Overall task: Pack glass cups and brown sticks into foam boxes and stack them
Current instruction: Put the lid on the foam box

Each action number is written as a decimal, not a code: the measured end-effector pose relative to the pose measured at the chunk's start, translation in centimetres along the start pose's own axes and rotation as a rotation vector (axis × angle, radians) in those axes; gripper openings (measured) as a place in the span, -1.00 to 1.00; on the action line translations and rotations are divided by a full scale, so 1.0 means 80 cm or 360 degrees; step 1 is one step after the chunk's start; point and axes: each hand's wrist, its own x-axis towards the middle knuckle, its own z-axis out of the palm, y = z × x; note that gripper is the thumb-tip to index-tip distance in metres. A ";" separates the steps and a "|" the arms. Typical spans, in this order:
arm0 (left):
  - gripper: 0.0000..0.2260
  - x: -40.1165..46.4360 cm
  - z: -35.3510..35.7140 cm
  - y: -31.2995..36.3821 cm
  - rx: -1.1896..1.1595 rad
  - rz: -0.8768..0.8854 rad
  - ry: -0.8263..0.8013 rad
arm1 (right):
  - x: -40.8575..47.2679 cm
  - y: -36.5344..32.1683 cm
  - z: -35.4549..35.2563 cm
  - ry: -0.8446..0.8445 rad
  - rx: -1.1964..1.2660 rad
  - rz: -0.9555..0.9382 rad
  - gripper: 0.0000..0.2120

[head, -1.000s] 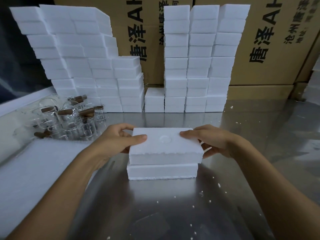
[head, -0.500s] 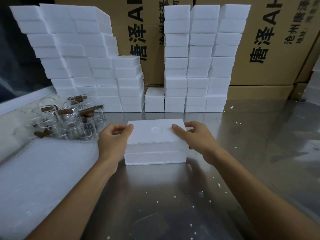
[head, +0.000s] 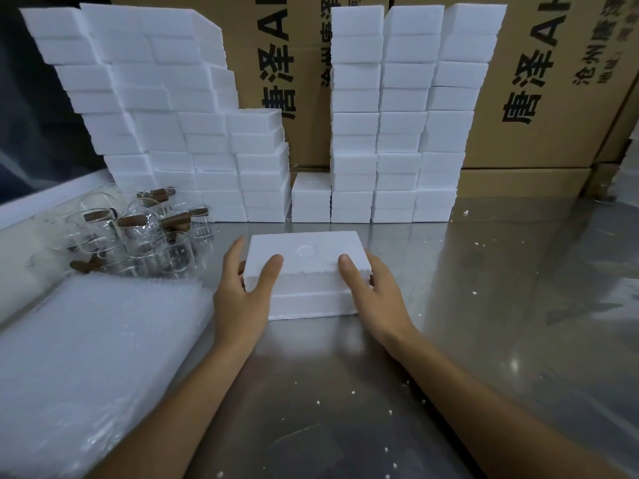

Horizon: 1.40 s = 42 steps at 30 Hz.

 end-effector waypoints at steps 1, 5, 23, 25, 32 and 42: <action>-0.50 0.001 0.000 0.000 0.0026 0.0034 -0.0015 | -0.001 -0.002 0.000 -0.0024 -0.0005 -0.0027 -0.95; -0.43 0.002 -0.003 -0.002 0.0092 0.0089 -0.0106 | 0.003 -0.002 -0.004 -0.0084 -0.0049 -0.0008 -0.94; -0.40 0.007 -0.027 -0.026 0.0021 0.0059 -0.0398 | 0.010 0.010 -0.038 -0.0259 -0.0183 0.0034 -0.34; -0.42 0.007 -0.030 -0.028 0.0022 0.0059 -0.0399 | 0.009 0.012 -0.039 -0.0296 -0.0254 0.0001 -0.35; -0.48 0.002 -0.029 -0.024 0.0234 0.0100 -0.0351 | 0.015 0.023 -0.044 -0.0409 -0.0139 -0.0038 -0.28; -0.43 -0.009 -0.035 -0.011 0.0548 0.0222 -0.0350 | 0.023 0.025 -0.053 -0.0512 -0.0164 -0.0022 -0.10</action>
